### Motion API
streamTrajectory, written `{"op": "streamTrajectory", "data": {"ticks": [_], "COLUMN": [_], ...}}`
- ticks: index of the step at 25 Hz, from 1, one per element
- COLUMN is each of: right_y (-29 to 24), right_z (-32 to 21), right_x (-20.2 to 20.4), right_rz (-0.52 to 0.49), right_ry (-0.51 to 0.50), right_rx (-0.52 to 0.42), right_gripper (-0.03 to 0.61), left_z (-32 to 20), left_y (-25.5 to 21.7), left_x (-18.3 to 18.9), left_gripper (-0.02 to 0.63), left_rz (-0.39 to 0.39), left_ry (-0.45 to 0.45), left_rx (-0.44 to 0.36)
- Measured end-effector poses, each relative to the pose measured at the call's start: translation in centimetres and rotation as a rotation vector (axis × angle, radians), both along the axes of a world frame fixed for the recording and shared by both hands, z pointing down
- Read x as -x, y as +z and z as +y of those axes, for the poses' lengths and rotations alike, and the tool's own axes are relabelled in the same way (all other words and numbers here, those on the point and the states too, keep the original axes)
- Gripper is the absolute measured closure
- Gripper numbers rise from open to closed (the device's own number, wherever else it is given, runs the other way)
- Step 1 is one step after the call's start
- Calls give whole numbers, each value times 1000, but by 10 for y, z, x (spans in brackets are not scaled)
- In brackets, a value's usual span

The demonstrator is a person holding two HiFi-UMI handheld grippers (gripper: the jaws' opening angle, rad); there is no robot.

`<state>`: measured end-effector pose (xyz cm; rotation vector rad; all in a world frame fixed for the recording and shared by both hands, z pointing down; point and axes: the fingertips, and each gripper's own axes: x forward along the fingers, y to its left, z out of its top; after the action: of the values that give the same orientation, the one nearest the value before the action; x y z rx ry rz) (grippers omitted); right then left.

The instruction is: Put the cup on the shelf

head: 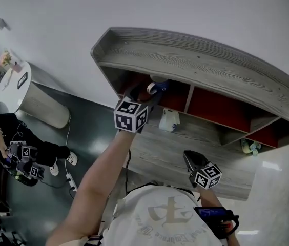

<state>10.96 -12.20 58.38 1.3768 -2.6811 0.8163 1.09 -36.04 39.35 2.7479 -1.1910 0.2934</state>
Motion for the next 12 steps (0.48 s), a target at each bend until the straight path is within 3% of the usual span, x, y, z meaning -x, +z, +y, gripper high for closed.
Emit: {"op": "streamTrajectory", "data": {"ticks": [12], "right_y": [-18], "right_z": [-3], "right_x": [22], "right_rz": [31], "right_ry": [-44], "right_rx": [-38], "right_gripper": [574], "left_z": [71], "left_y": [21], "left_x": [46], "left_gripper": [446], "left_rz": [42], "left_ry": [-13], "left_rx": [-2]}}
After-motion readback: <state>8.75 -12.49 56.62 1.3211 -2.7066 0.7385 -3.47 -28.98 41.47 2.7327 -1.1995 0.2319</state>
